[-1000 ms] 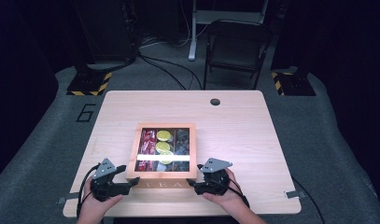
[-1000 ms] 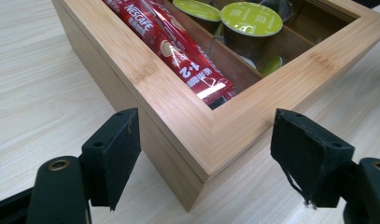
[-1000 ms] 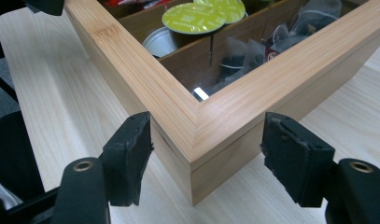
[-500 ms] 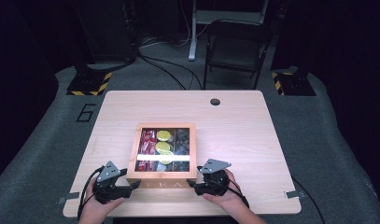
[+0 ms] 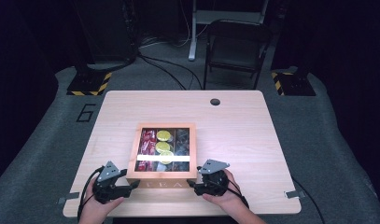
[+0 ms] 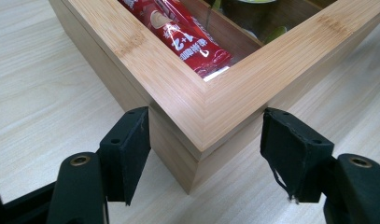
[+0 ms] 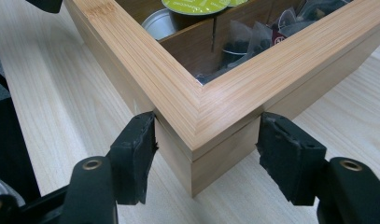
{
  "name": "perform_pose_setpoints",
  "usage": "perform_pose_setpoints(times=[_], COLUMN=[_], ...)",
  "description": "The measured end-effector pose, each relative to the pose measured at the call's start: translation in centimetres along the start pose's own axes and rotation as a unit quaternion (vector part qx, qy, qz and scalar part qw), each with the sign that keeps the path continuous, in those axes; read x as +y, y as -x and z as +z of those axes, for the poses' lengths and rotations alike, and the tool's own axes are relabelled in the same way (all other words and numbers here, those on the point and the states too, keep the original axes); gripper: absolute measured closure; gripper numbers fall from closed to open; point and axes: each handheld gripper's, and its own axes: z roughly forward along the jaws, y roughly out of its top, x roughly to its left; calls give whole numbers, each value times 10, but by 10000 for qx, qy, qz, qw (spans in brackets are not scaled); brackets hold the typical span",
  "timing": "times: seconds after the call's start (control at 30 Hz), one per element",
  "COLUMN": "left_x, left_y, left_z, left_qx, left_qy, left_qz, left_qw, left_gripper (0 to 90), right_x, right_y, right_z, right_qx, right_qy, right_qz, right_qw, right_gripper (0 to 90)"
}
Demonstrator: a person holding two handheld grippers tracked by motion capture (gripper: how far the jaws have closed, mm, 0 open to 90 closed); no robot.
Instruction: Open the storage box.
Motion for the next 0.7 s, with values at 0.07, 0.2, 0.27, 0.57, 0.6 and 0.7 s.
perform_pose_setpoints(times=[0.07, 0.2, 0.27, 0.57, 0.6, 0.7], left_x=[0, 2, 2, 5, 6, 7], left_y=[0, 1, 1, 1, 1, 1], left_z=[0, -2, -2, -6, -7, -8], left_qx=[-7, 4, 32, -28, -19, 0], left_qy=[-16, 55, 80, 204, 257, 267], left_qz=[6, 52, 79, 27, 2, 4], left_qw=[10000, 10000, 9999, 9998, 9997, 9996], left_gripper=[332, 349, 349, 348, 347, 348], right_x=[0, 1, 2, 4, 5, 6], right_y=[0, 1, 1, 2, 2, 1], right_z=[0, -1, -1, -5, -6, -7], right_qx=[3, 35, 42, 49, 27, -21], right_qy=[-8, 41, 59, 183, 191, 248], right_qz=[43, 73, 92, 79, 77, 68], right_qw=[10000, 10000, 9999, 9998, 9998, 9997], right_gripper=[369, 388, 388, 394, 401, 409])
